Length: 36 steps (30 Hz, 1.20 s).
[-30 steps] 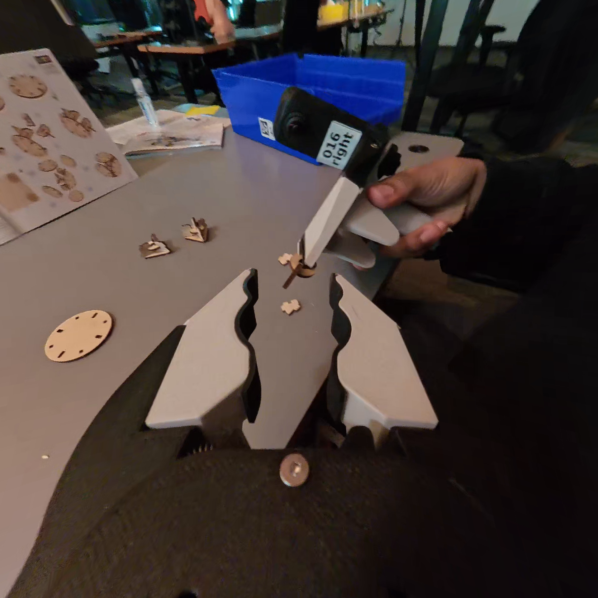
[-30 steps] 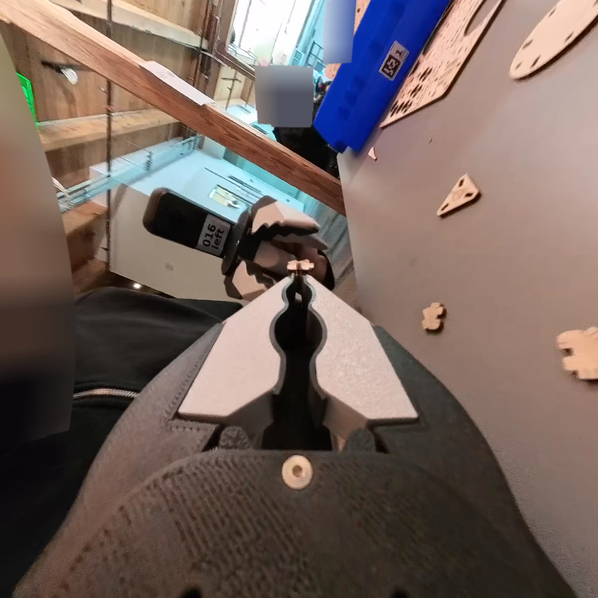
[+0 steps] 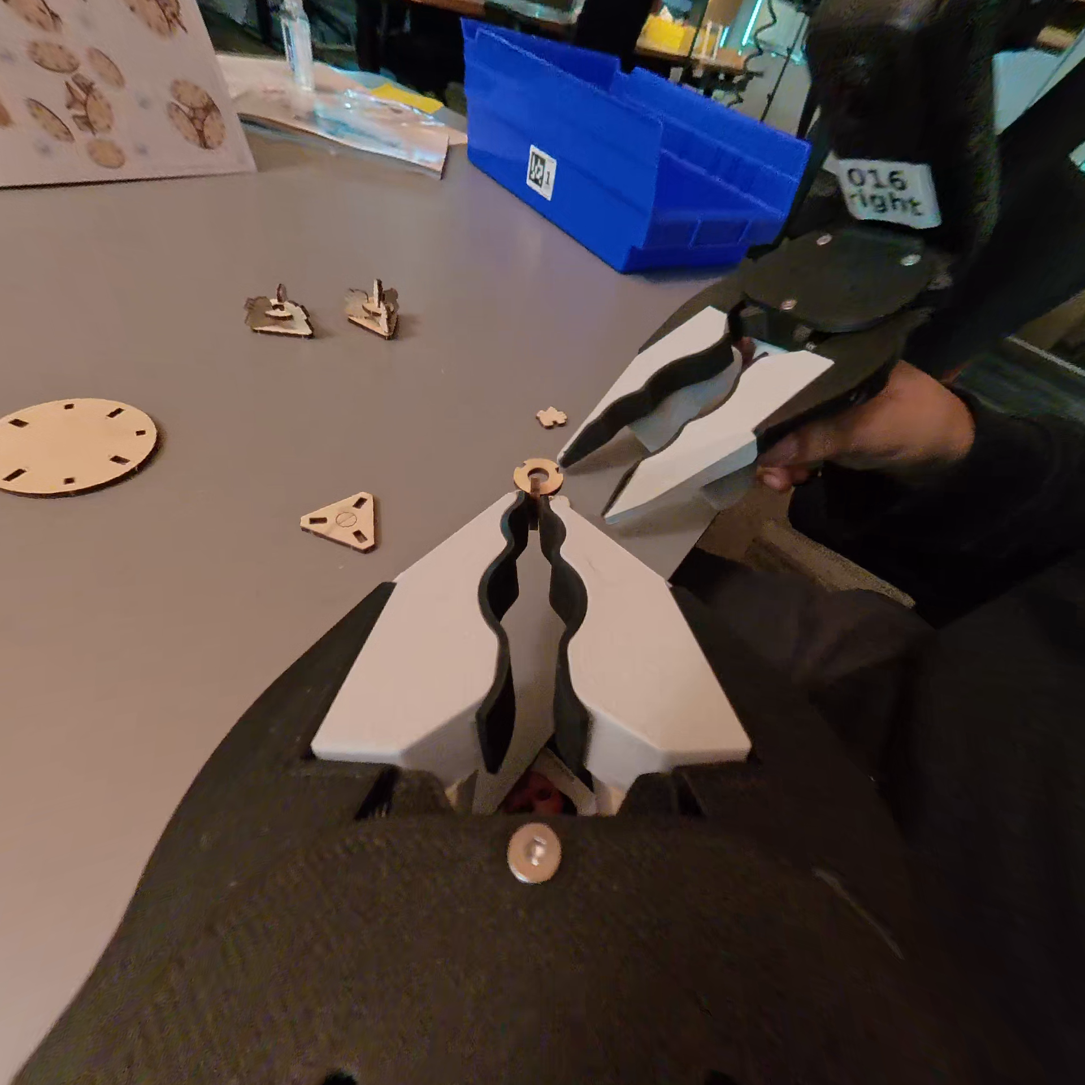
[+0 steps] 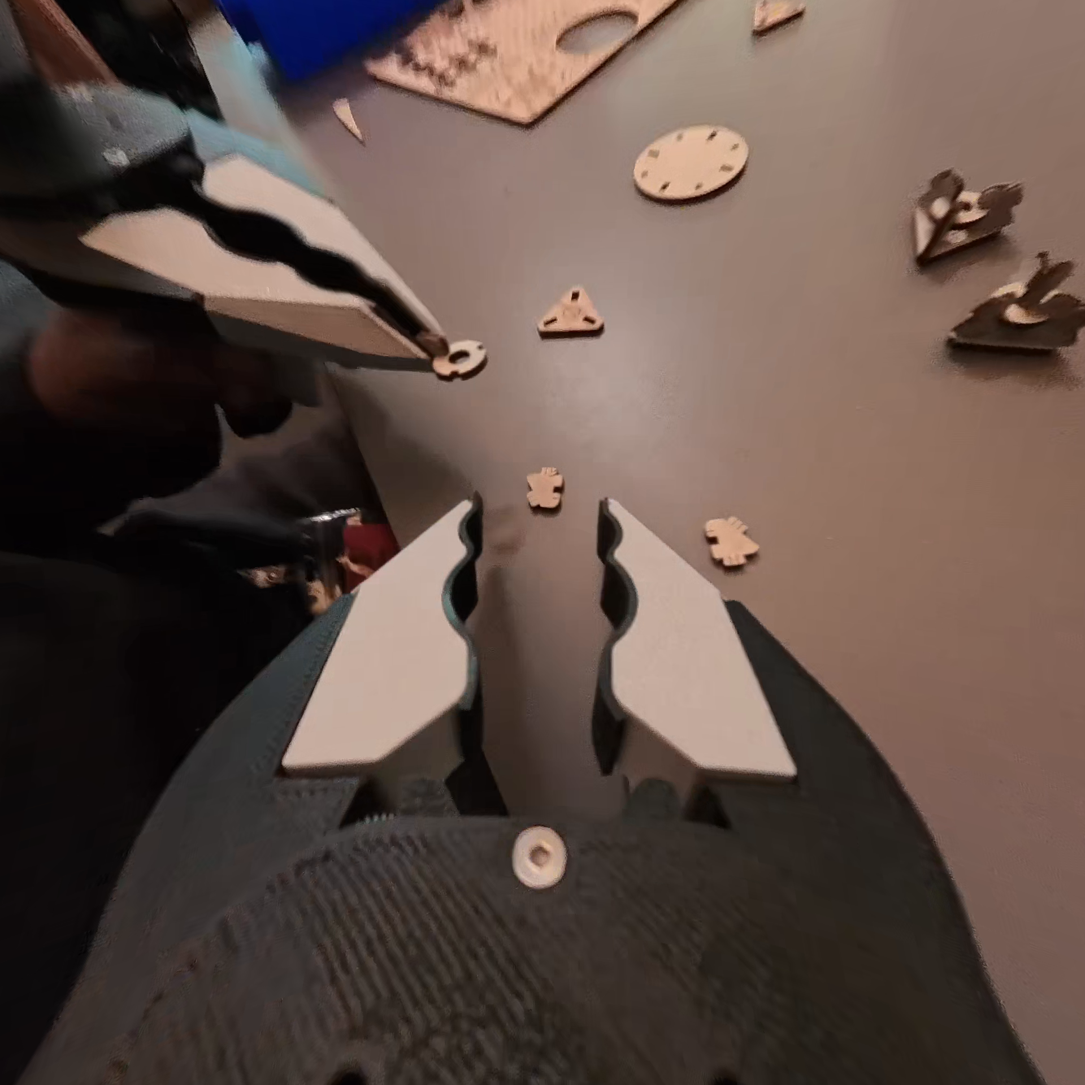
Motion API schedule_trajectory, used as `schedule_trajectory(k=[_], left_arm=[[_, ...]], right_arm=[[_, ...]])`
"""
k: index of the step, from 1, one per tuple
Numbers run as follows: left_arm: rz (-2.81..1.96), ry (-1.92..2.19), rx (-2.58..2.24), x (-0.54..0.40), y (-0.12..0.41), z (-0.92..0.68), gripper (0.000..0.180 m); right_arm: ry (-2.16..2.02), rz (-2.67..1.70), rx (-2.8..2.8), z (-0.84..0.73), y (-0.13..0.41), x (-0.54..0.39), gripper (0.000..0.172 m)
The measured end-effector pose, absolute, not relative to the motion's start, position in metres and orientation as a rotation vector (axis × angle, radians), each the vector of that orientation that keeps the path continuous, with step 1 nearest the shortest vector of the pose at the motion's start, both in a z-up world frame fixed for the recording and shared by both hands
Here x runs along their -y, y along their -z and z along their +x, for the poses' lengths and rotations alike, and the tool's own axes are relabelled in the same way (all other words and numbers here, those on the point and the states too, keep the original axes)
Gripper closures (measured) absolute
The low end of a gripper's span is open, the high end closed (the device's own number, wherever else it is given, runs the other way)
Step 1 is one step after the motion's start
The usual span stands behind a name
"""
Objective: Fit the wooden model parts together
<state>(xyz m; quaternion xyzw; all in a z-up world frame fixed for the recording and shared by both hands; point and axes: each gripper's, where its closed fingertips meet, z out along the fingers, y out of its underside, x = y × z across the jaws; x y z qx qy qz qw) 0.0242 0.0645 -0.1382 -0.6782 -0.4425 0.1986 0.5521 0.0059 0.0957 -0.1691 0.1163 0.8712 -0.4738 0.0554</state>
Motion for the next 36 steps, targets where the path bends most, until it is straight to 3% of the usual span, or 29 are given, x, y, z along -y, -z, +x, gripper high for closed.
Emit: schedule_trajectory(k=[13, 21, 32, 36], left_arm=[[-1.609, -0.417, 1.077, -0.068, 0.154, 0.016, 0.179], [-1.572, -0.398, 1.068, -0.072, 0.152, 0.017, 0.179], [-1.549, -0.380, 1.082, -0.069, 0.151, 0.018, 0.179], [-1.498, -0.292, 1.082, -0.072, 0.148, 0.021, 0.179]], right_arm=[[1.444, 0.262, -2.879, 0.007, 0.177, -0.086, 0.145], [1.465, 0.257, -2.864, 0.008, 0.176, -0.086, 0.172], [1.560, 0.210, -2.731, 0.016, 0.164, -0.084, 0.171], [1.598, 0.177, -2.740, 0.018, 0.161, -0.083, 0.158]])
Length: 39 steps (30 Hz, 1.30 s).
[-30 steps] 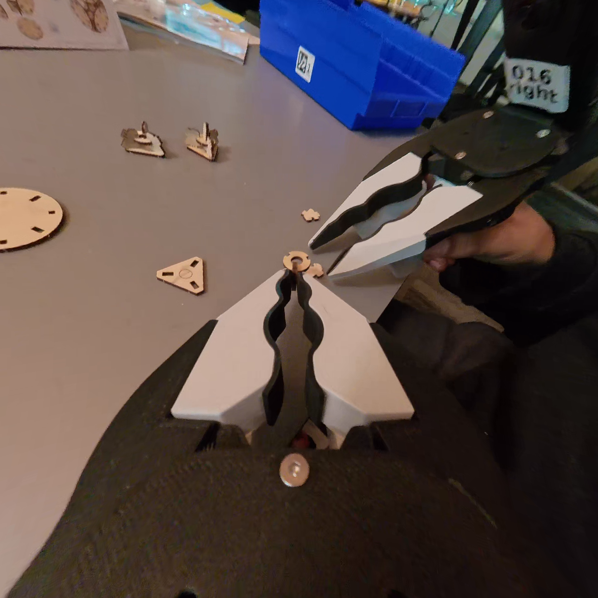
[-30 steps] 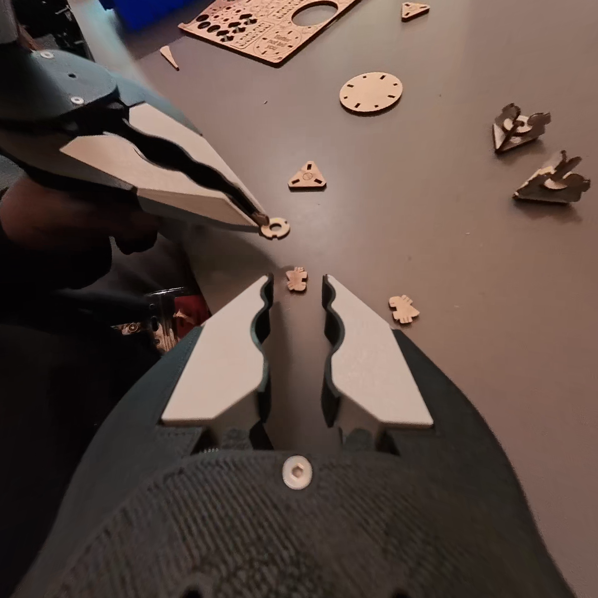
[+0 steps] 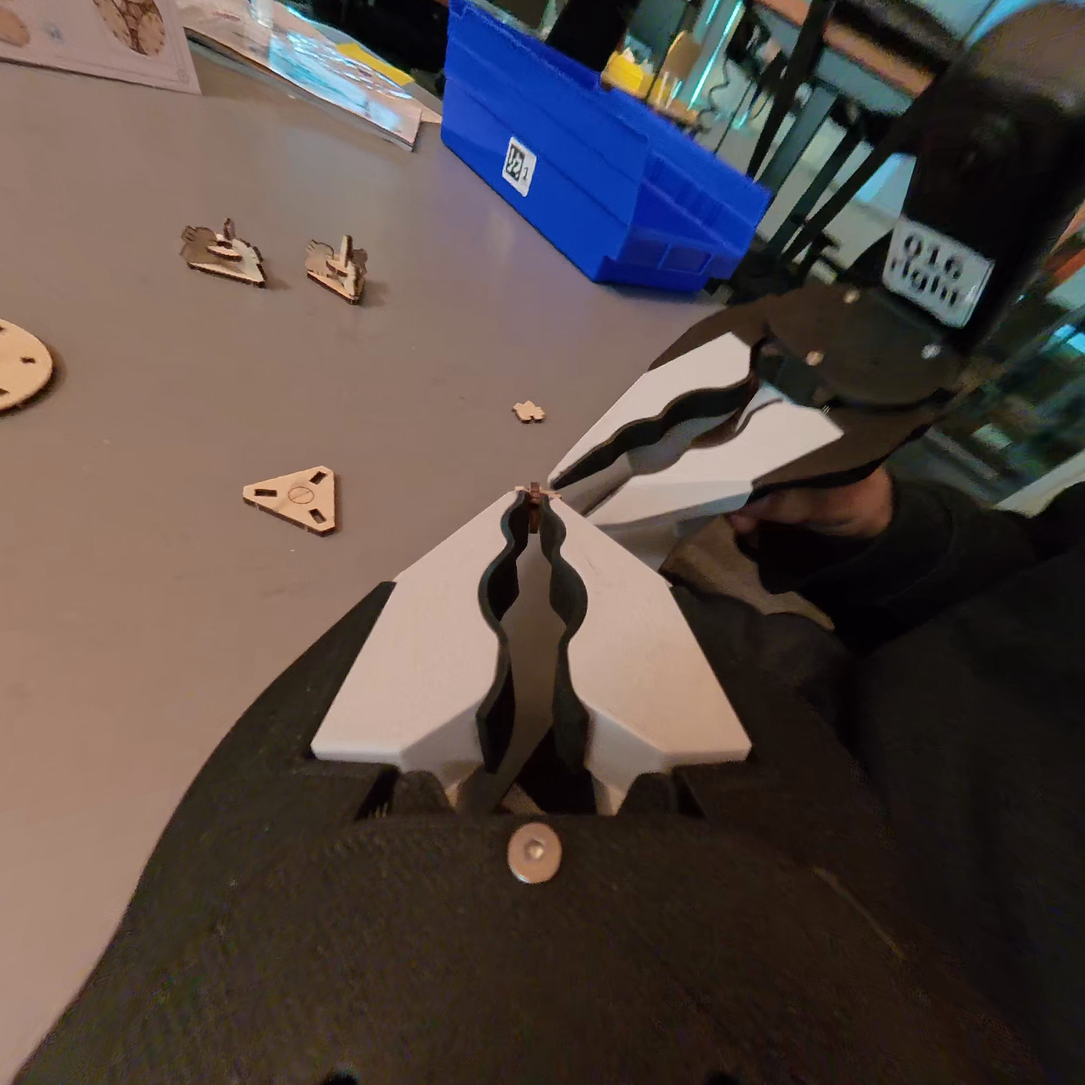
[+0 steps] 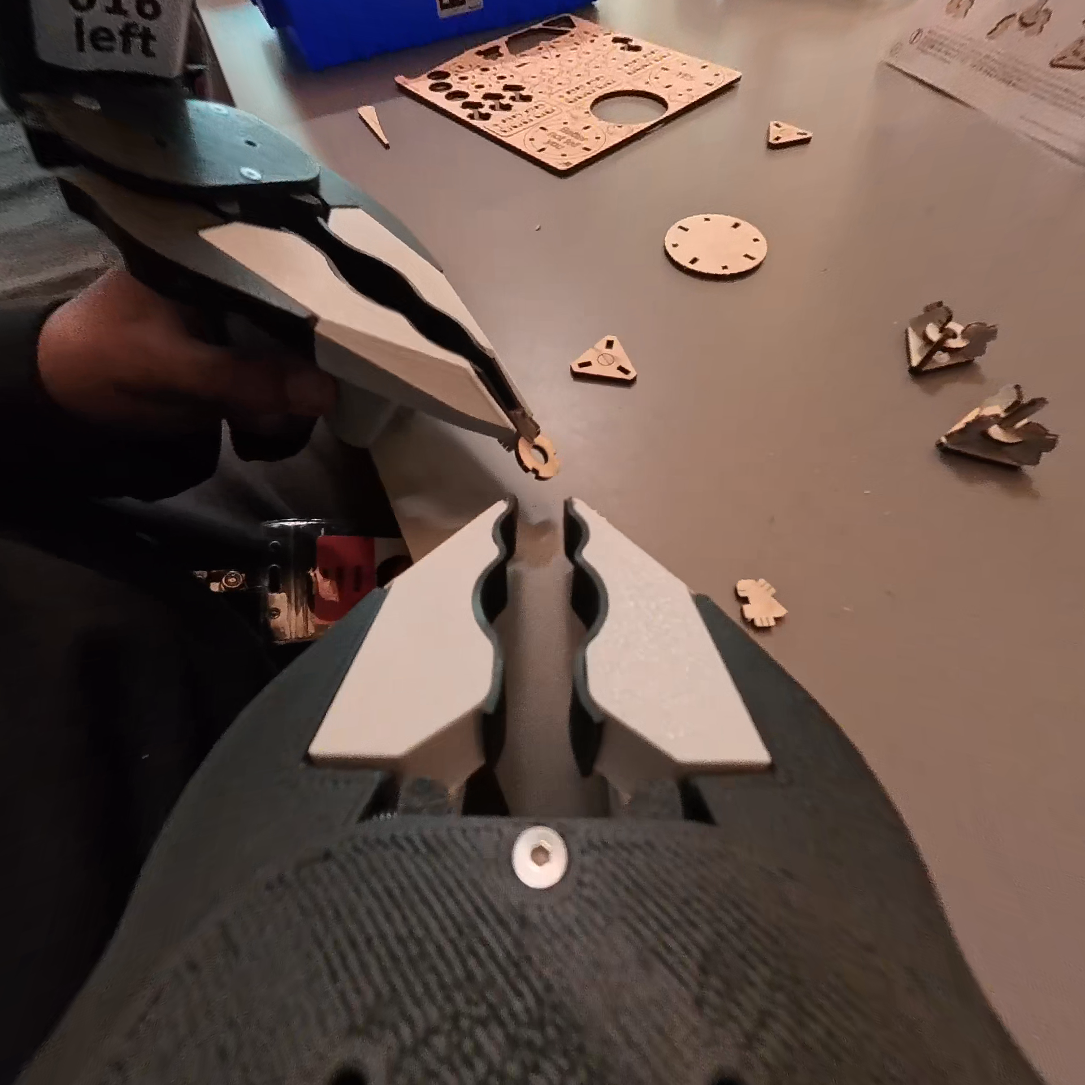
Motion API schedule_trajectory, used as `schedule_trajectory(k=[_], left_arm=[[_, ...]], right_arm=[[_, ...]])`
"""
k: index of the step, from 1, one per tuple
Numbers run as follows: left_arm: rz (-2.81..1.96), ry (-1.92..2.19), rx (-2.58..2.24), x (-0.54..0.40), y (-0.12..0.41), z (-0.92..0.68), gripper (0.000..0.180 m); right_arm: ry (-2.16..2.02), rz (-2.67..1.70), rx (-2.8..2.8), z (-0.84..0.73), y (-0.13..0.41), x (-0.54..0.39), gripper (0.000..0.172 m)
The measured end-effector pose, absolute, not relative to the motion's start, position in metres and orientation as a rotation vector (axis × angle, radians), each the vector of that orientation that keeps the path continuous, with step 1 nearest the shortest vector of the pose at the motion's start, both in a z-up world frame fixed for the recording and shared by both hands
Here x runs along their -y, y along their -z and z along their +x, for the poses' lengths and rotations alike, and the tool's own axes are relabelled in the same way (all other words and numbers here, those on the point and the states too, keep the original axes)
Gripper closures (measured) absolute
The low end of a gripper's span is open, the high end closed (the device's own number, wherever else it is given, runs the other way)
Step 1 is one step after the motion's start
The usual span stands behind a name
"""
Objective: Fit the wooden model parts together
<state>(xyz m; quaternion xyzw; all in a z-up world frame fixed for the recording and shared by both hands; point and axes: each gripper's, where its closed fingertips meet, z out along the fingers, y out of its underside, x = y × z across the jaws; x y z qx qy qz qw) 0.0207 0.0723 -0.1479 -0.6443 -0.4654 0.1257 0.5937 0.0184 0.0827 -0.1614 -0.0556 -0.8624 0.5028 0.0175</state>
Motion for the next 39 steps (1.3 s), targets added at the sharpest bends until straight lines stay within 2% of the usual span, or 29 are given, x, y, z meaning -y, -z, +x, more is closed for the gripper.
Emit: schedule_trajectory(k=[7, 12, 17, 28, 32, 36, 39], left_arm=[[-1.153, 0.093, 1.123, -0.071, 0.130, 0.026, 0.179], [-1.141, 0.194, 1.082, -0.074, 0.125, 0.033, 0.179], [-1.114, 0.288, 1.058, -0.080, 0.122, 0.038, 0.178], [-1.129, 0.292, 1.055, -0.082, 0.123, 0.039, 0.178], [-1.132, 0.177, 1.112, -0.070, 0.127, 0.030, 0.178], [-1.280, 0.009, 1.215, -0.058, 0.144, 0.026, 0.178], [-1.358, -0.089, 1.230, -0.055, 0.146, 0.023, 0.178]], right_arm=[[-1.694, 0.126, 2.447, 0.043, 0.140, -0.077, 0.137], [-1.766, 0.119, 2.436, 0.044, 0.134, -0.079, 0.139], [-1.848, 0.124, 2.391, 0.046, 0.125, -0.082, 0.150], [-1.787, 0.127, 2.346, 0.043, 0.127, -0.081, 0.155], [-1.804, 0.030, 2.365, 0.034, 0.126, -0.082, 0.149], [-1.573, -0.235, 2.513, 0.004, 0.153, -0.087, 0.136], [-1.524, -0.270, 2.557, 0.001, 0.160, -0.088, 0.138]])
